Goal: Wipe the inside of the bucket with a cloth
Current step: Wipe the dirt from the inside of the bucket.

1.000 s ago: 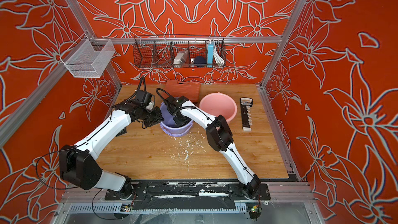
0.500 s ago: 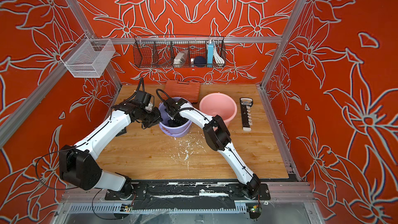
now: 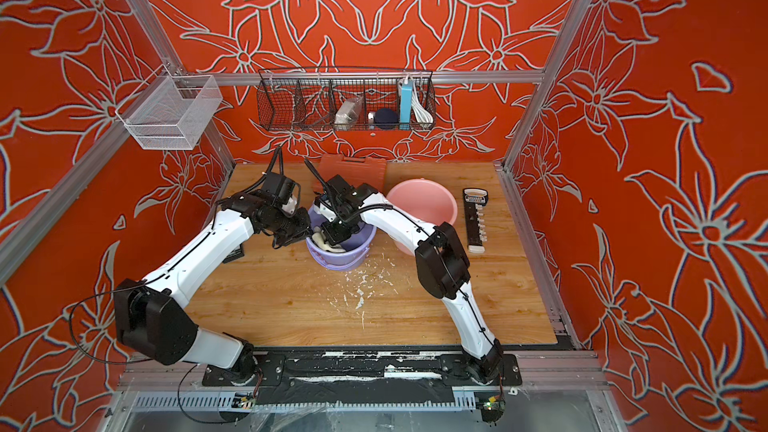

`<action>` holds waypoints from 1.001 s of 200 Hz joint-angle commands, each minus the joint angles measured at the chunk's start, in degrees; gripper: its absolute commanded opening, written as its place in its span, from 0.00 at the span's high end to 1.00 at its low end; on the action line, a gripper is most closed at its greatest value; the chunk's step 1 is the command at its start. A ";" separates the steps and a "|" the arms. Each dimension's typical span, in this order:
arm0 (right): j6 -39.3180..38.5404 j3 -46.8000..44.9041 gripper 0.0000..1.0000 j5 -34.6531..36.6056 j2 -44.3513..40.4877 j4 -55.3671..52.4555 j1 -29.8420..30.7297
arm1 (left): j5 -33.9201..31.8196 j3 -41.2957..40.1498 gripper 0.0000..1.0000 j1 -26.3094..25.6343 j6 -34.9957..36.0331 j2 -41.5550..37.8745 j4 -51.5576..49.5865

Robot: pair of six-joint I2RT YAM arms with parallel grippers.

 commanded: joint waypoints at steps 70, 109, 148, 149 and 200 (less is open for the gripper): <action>-0.30 8.48 1.00 41.95 10.47 -21.17 0.94 | -1.33 2.30 1.00 -0.29 1.97 1.19 -0.80; 3.93 12.63 1.00 36.14 18.26 -23.86 -0.68 | 1.33 0.71 1.00 -0.29 0.88 1.12 1.22; 4.89 11.84 1.00 18.65 22.00 -18.90 -0.24 | 3.26 -0.07 1.00 -0.38 0.80 2.38 2.73; 4.88 11.79 1.00 18.25 22.01 -18.60 -0.18 | 3.26 -0.05 1.00 -0.38 0.82 2.39 2.72; 0.47 6.24 1.00 -6.44 17.25 -6.33 1.37 | 2.59 0.66 1.00 -0.47 1.37 3.04 2.14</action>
